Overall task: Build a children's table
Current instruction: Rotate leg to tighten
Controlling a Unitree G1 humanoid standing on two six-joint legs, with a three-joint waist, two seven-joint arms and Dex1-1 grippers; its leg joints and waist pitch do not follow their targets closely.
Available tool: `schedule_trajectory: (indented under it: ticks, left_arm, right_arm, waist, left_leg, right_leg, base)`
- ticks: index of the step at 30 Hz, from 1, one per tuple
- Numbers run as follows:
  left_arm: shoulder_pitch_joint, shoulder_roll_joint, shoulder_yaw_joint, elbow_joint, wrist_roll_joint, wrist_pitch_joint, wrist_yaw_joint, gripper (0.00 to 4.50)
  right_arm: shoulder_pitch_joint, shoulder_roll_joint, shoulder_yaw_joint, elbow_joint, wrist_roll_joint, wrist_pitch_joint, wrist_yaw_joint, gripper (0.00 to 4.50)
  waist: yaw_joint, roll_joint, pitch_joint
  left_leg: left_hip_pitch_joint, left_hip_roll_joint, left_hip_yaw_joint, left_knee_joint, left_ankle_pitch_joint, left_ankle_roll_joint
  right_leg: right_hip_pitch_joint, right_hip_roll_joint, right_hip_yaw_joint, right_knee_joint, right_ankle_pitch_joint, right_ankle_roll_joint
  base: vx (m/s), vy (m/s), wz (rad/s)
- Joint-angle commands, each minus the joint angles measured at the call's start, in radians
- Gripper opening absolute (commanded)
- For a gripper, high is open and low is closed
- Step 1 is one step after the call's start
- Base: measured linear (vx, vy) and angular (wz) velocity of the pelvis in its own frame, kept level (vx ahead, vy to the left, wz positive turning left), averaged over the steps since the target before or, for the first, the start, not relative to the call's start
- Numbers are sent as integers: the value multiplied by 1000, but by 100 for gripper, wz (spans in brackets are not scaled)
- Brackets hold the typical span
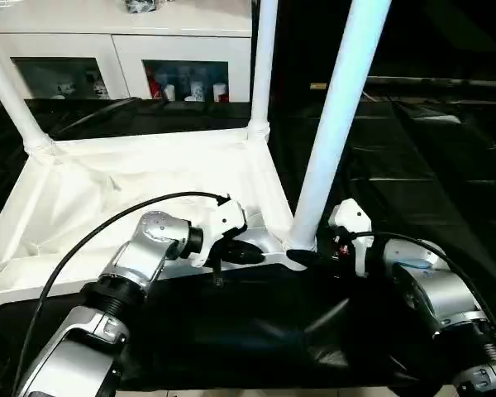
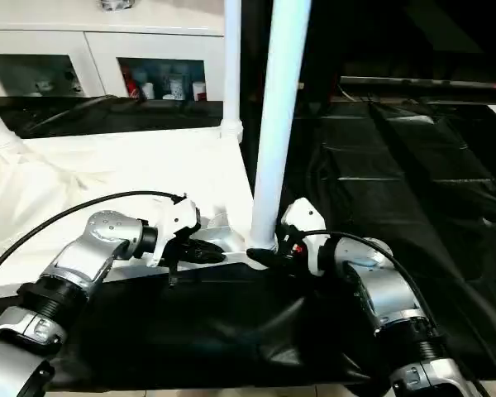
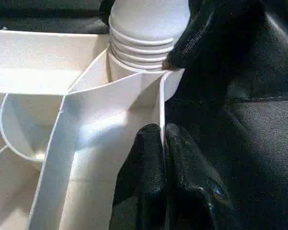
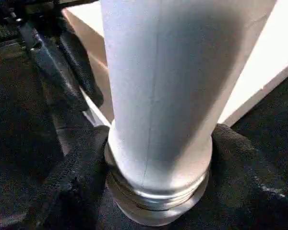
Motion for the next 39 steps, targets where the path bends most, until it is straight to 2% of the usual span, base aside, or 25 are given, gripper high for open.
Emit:
schedule_trajectory:
  ticks: [1, 2, 3, 5, 6, 8, 9, 11, 15, 16, 17, 19, 20, 21, 22, 24, 25, 27, 29, 32, 34, 39]
  left_arm:
    - [-9, -36, 5, 76, 32, 10, 113, 0]
    - [-20, -58, 11, 103, 39, 9, 161, 0]
    - [-31, -82, 16, 130, 45, 6, 210, 0]
    - [-44, -109, 15, 155, 50, 6, 250, 0]
    - [-63, -149, 11, 190, 65, 3, 316, 0]
    - [-77, -173, 4, 211, 75, 0, 347, 0]
    - [-94, -199, -8, 240, 89, -11, 382, 0]
    - [-101, -210, -18, 249, 97, -20, 382, 0]
    - [-110, -221, -20, 263, 96, -33, 364, 0]
    - [-110, -214, -21, 262, 94, -40, 348, 0]
    - [-104, -194, -21, 256, 86, -53, 299, 0]
    - [-101, -187, -21, 252, 83, -55, 283, 0]
    - [-93, -162, -19, 242, 75, -71, 238, 0]
    - [-90, -153, -18, 240, 72, -77, 220, 0]
    - [-89, -147, -18, 238, 70, -81, 211, 0]
    - [-68, -104, -19, 205, 52, -116, 125, 0]
    - [-61, -91, -20, 192, 46, -125, 97, 0]
    - [-50, -69, -21, 171, 35, -139, 49, 0]
    - [-40, -55, -23, 151, 26, -134, 13, 0]
    - [9, 13, -45, 46, -17, -79, -146, 0]
    - [20, 29, -52, 22, -27, -58, -184, 0]
    - [28, 48, -43, 1, -35, -44, -206, 0]
  right_arm:
    - [-1, 33, -56, 49, -28, 10, -156, 274]
    - [3, 57, -65, 63, -39, 6, -217, 274]
    - [5, 88, -78, 74, -45, 11, -284, 273]
    - [4, 131, -95, 82, -41, 26, -356, 273]
    - [-3, 193, -109, 94, -48, 33, -458, 273]
    - [-18, 233, -110, 107, -57, 34, -519, 272]
    - [-44, 277, -97, 130, -78, 34, -586, 272]
    - [-57, 305, -90, 137, -77, 29, -597, 272]
    - [-65, 332, -54, 130, -85, 11, -559, 272]
    - [-58, 330, -47, 118, -77, -5, -526, 307]
    - [-38, 315, -51, 89, -56, -37, -468, 307]
    - [-32, 309, -54, 79, -51, -48, -452, 344]
    - [-17, 269, -55, 48, -32, -61, -388, 344]
    - [-11, 253, -55, 35, -23, -63, -361, 364]
    - [-8, 243, -55, 26, -17, -59, -343, 364]
    - [18, 158, -28, -39, -9, -25, -227, 384]
    - [26, 130, -18, -59, -10, -17, -192, 389]
    - [39, 91, -12, -89, 3, 1, -133, 389]
    - [45, 68, -11, -101, 3, -3, -102, 389]
    - [53, 6, -25, -131, 23, -9, -21, 389]
    - [53, -1, -27, -134, 27, -11, -10, 389]
    - [66, -31, 13, -156, 29, -5, 48, 389]
  waist:
    - [2, -12, -58]
    - [0, -18, -57]
    - [1, -16, -54]
    - [-1, -12, -53]
    - [-3, -14, -52]
    - [-2, -14, -52]
    - [-4, -9, -53]
    - [-5, -9, -53]
    - [-3, -9, -53]
    - [-3, -9, -54]
    - [-3, -14, -53]
    - [-2, -12, -55]
    - [0, -16, -55]
    - [1, -14, -57]
    - [2, -13, -57]
    - [2, -14, -57]
    - [4, -15, -57]
    - [2, -15, -56]
    - [0, -14, -56]
    - [2, -12, -56]
    - [3, -9, -56]
    - [0, -11, -54]
  left_leg:
    - [-3, -5, 15, -54, -140, 77]
    - [-1, -6, 16, -56, -164, 60]
    - [1, -5, 14, -59, -187, 45]
    - [1, -6, 14, -62, -203, 31]
    - [1, -7, 13, -63, -216, 22]
    - [2, -7, 11, -66, -229, 12]
    - [2, -7, 9, -67, -238, 8]
    - [1, -8, 8, -69, -245, 4]
    - [-1, -8, 9, -68, -244, 19]
    - [-1, -7, 9, -68, -242, 20]
    - [-3, -7, 9, -68, -243, 24]
    - [-3, -6, 10, -67, -234, 34]
    - [-4, -6, 10, -67, -224, 42]
    - [-4, -5, 10, -65, -217, 46]
    - [-4, -5, 10, -65, -209, 52]
    - [-5, -4, 11, -63, -194, 65]
    - [-6, -4, 10, -63, -186, 69]
    - [-7, -2, 11, -62, -185, 81]
    - [-6, -1, 13, -62, -194, 78]
    - [-1, 5, 12, -65, -198, 72]
    - [1, 5, 15, -64, -198, 72]
    - [-1, 2, 13, -66, -210, 56]
  right_leg:
    - [57, -23, 21, -65, -71, -280]
    - [57, -23, 22, -70, -125, -264]
    - [55, -24, 21, -76, -185, -244]
    - [50, -25, 23, -82, -225, -223]
    - [48, -24, 23, -84, -252, -209]
    - [46, -24, 23, -87, -277, -192]
    - [46, -25, 23, -89, -283, -187]
    - [46, -24, 23, -89, -286, -179]
    - [46, -24, 24, -89, -250, -181]
    - [47, -24, 24, -88, -244, -184]
    - [47, -25, 24, -89, -241, -186]
    - [48, -26, 25, -86, -216, -196]
    - [51, -25, 24, -85, -197, -199]
    - [53, -26, 24, -82, -181, -204]
    - [53, -25, 24, -81, -165, -209]
    - [55, -24, 24, -77, -133, -222]
    - [59, -24, 23, -77, -121, -225]
    - [57, -25, 24, -75, -114, -233]
    - [54, -26, 25, -76, -135, -237]
    - [52, -28, 26, -72, -128, -252]
    - [48, -24, 26, -71, -108, -267]
    - [51, -24, 25, -72, -129, -256]
  base:
    - [0, 0, 0]
    - [0, 0, 0]
    - [0, 0, 0]
    - [0, 0, 0]
    - [0, 0, 0]
    - [0, 0, 0]
    - [0, 0, 0]
    - [0, 0, 0]
    - [0, 0, 0]
    - [0, 0, 0]
    - [0, 0, 0]
    - [0, 0, 0]
    - [0, 0, 0]
    - [0, 0, 0]
    - [0, 0, 0]
    - [0, 0, 0]
    - [0, 0, 0]
    - [0, 0, 0]
    - [0, 0, 0]
    - [0, 0, 0]
    - [0, 0, 0]
    - [0, 0, 0]
